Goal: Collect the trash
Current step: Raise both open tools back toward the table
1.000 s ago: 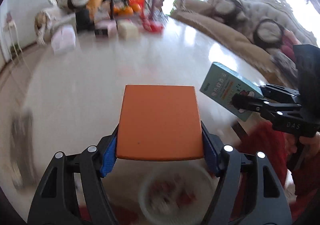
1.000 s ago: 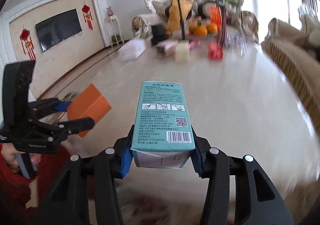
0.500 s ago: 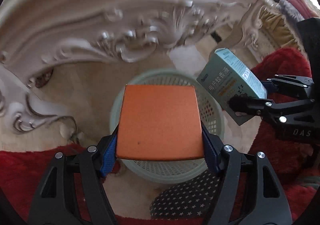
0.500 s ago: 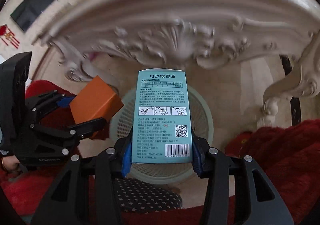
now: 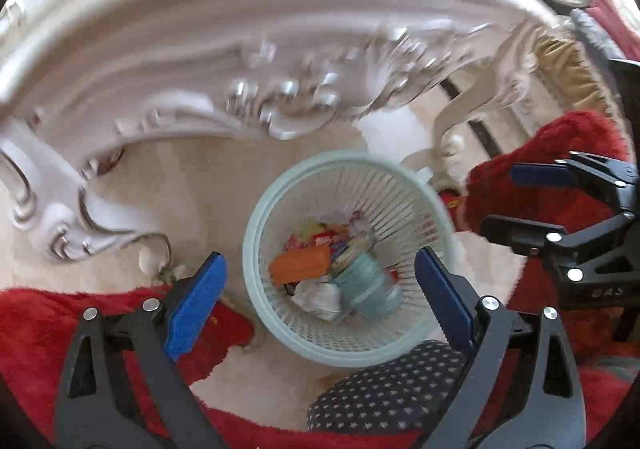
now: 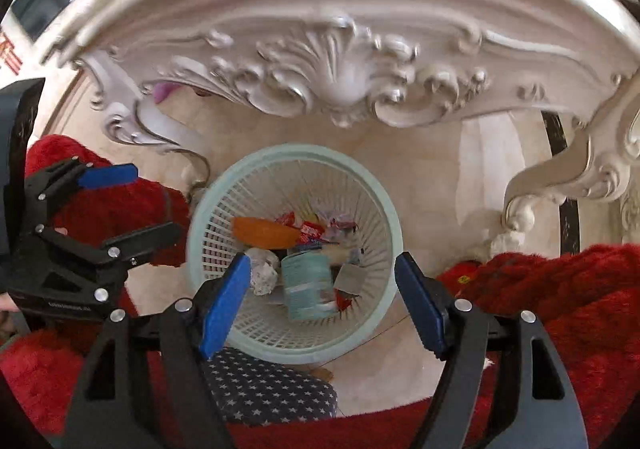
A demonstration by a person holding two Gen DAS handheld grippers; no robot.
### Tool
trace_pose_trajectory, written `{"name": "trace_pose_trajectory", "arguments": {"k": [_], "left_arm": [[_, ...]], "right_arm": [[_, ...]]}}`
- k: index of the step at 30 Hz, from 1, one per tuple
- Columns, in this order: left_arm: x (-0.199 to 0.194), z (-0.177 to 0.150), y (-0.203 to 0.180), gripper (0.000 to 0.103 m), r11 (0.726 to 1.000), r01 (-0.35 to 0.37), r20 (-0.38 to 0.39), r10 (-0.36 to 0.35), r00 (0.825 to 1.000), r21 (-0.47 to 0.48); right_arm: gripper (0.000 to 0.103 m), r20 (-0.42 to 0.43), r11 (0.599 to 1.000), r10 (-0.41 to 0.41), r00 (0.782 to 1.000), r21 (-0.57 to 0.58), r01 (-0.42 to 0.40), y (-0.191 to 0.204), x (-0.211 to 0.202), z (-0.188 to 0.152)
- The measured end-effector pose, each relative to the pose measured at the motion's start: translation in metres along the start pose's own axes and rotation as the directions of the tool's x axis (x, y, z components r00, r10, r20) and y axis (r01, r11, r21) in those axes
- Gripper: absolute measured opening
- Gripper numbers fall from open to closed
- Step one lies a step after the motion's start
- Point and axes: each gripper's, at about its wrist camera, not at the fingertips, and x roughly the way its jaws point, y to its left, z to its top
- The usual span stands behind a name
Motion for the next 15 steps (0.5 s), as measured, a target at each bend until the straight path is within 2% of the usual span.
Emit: {"name": "trace_pose_trajectory", "arguments": {"k": [2, 4, 8, 12, 15], "left_arm": [[-0.028, 0.015, -0.006, 0.092, 0.999, 0.017, 0.035, -0.018, 0.999, 0.027], [-0.054, 0.035, -0.011, 0.092, 0.998, 0.003, 0.087, -0.009, 0.996, 0.066], [-0.092, 0.093, -0.013, 0.092, 0.995, -0.041, 0.204, 0.021, 0.979, 0.094], [-0.099, 0.174, 0.007, 0.092, 0.995, -0.097, 0.306, 0.090, 0.948, 0.006], [-0.089, 0.243, 0.032, 0.092, 0.993, -0.051, 0.351, 0.084, 0.933, -0.103]], "right_arm": [[0.071, 0.039, 0.999, 0.034, 0.999, -0.014, -0.034, 0.001, -0.021, 0.007], [0.071, 0.095, 0.998, 0.058, 0.994, -0.018, -0.056, -0.001, -0.043, 0.018], [0.071, 0.271, 0.999, 0.039, 0.962, 0.011, -0.044, -0.023, -0.093, 0.065], [0.071, 0.398, 0.999, -0.047, 0.916, 0.031, 0.038, -0.054, -0.122, 0.128], [0.071, 0.475, 0.992, -0.123, 0.872, 0.049, 0.113, -0.076, -0.128, 0.184]]}}
